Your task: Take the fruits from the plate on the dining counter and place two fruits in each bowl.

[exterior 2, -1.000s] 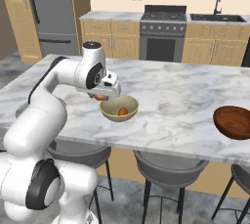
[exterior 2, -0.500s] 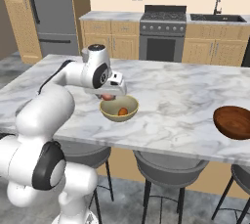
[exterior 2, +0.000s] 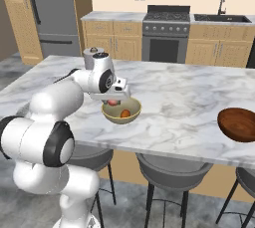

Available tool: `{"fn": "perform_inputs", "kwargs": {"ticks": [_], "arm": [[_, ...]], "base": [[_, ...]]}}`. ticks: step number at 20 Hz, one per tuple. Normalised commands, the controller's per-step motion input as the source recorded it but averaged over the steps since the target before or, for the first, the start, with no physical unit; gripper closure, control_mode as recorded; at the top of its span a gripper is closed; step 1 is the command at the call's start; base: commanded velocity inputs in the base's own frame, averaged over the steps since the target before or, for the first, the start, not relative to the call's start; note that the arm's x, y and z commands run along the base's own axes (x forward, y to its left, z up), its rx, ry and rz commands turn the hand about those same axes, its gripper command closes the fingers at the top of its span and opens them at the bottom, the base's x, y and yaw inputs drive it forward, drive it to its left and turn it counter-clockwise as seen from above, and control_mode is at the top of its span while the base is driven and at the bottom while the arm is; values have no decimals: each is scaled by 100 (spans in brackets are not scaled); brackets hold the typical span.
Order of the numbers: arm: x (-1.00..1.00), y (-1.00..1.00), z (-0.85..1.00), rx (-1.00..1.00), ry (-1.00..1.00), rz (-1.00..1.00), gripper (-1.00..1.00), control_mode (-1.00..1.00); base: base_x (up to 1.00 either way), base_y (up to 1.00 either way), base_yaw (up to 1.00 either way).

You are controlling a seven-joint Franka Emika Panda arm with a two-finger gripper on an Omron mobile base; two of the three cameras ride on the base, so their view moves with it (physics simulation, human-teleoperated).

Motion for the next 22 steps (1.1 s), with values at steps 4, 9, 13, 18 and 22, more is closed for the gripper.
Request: {"fn": "perform_inputs", "kwargs": {"ticks": [4,9,13,18,22], "arm": [[54,-8,-36,9,0,0,100,-100],[55,-6,-31,4,0,0,100,-100],[33,0,-42,0,0,0,100,-100],[4,0,-33,0,0,0,100,-100],[14,0,-23,0,-1,0,100,-100]], "base": [[0,0,0],[0,0,0],[0,0,0],[0,0,0],[0,0,0]]}}
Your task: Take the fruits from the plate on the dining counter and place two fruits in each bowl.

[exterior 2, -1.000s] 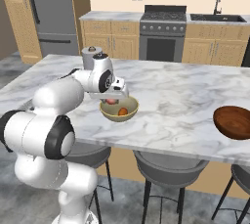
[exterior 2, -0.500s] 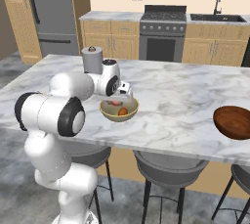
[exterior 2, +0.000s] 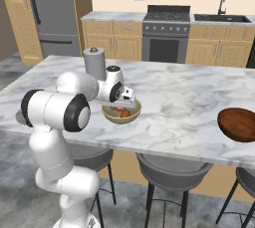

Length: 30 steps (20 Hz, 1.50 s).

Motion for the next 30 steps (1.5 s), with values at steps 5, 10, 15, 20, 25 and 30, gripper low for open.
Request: {"fn": "perform_inputs", "kwargs": {"ticks": [5,10,15,20,25,30], "arm": [[17,0,-15,0,-1,0,100,-100],[6,0,-7,0,-1,0,100,-100],[13,0,-3,0,-1,0,100,-100],[1,0,-7,0,0,0,-100,-100],[0,0,-1,0,0,0,-100,-100],[-4,0,0,0,0,0,-100,-100]], "base": [[0,0,0],[0,0,0],[0,0,0],[0,0,0],[0,0,0],[0,0,0]]}}
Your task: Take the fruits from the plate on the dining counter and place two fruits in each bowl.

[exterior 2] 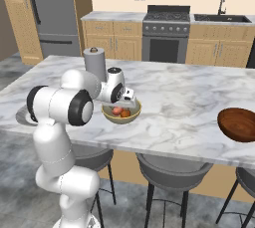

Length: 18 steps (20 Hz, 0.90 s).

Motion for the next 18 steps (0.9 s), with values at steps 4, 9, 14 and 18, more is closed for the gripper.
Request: {"fn": "perform_inputs", "kwargs": {"ticks": [4,9,14,18], "arm": [[-5,0,0,0,0,0,-100,-100],[-48,9,45,-1,-9,0,-100,-100],[-27,19,47,0,0,0,-100,-100],[-25,0,39,0,0,0,-100,-100]], "base": [[0,0,0],[0,0,0],[0,0,0],[0,0,0]]}}
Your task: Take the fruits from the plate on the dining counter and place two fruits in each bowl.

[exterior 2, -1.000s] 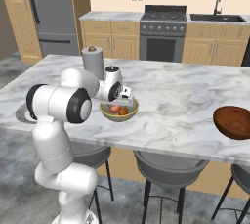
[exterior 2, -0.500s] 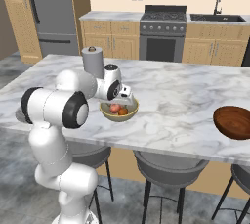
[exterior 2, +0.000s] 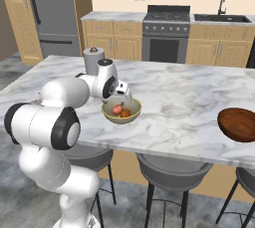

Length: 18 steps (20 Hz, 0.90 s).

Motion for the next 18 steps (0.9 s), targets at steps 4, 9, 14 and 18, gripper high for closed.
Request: {"fn": "perform_inputs", "kwargs": {"ticks": [4,9,14,18], "arm": [[-9,6,46,0,-1,0,-100,-100],[-2,32,45,3,0,0,-100,-100],[0,45,31,6,0,0,-100,-100],[-2,59,20,5,0,0,-100,-100]], "base": [[0,0,0],[0,0,0],[0,0,0],[0,0,0]]}}
